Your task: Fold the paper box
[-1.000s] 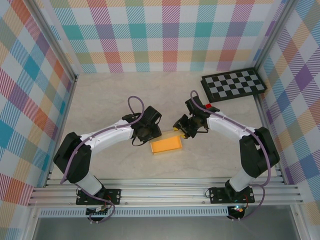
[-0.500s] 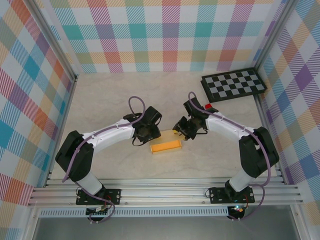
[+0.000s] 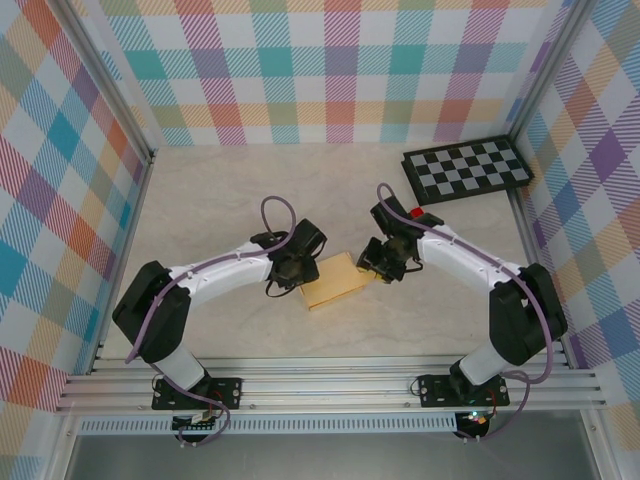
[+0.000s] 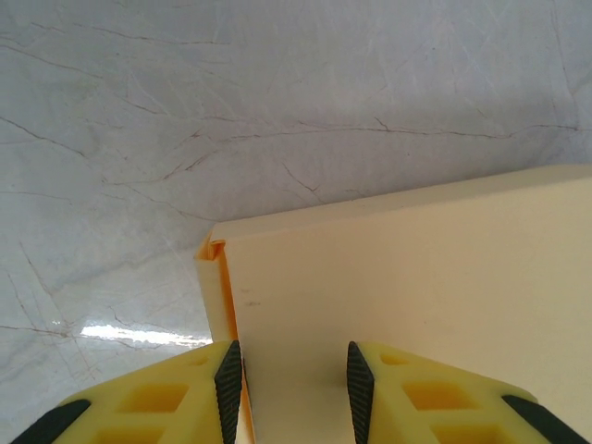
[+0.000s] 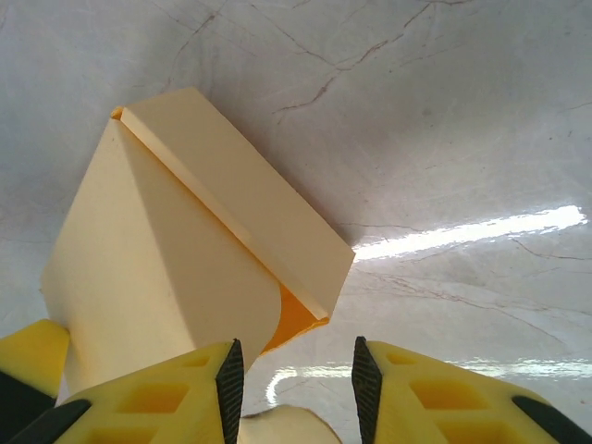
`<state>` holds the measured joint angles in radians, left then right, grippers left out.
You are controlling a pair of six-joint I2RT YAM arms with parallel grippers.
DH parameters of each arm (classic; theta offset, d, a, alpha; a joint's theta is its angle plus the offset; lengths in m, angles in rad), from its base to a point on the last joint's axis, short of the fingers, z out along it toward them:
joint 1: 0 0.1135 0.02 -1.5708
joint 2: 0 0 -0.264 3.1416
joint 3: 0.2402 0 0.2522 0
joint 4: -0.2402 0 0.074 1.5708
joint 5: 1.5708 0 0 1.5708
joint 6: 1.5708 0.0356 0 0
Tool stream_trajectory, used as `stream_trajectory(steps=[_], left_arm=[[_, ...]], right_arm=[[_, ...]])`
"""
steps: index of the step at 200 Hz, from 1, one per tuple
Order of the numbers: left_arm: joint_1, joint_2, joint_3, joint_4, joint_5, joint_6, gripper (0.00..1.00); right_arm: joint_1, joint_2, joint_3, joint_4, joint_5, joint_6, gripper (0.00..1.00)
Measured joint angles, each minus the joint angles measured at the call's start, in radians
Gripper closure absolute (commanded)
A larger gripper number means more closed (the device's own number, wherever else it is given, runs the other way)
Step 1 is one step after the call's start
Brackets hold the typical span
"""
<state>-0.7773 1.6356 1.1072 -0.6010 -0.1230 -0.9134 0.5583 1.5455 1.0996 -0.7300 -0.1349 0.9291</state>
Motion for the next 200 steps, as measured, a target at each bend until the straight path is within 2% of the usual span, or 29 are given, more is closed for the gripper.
stream_trajectory(steps=[37, 83, 112, 154, 200], left_arm=[[-0.005, 0.02, -0.001, -0.003, -0.033, 0.013, 0.62], [-0.014, 0.048, 0.018, -0.03, -0.082, 0.029, 0.62], [-0.015, 0.057, 0.024, -0.031, -0.1, 0.035, 0.63], [-0.017, 0.084, 0.05, -0.037, -0.121, 0.047, 0.62], [-0.017, 0.113, 0.081, -0.028, -0.136, 0.073, 0.62]], right_arm=[[0.006, -0.007, 0.0, -0.034, 0.012, -0.055, 0.63], [0.016, -0.097, 0.06, -0.11, 0.086, -0.094, 0.63], [0.042, -0.113, 0.082, -0.072, 0.057, -0.096, 0.64], [0.064, 0.015, 0.082, 0.05, -0.032, -0.049, 0.66], [0.064, 0.165, 0.051, 0.168, -0.06, -0.017, 0.69]])
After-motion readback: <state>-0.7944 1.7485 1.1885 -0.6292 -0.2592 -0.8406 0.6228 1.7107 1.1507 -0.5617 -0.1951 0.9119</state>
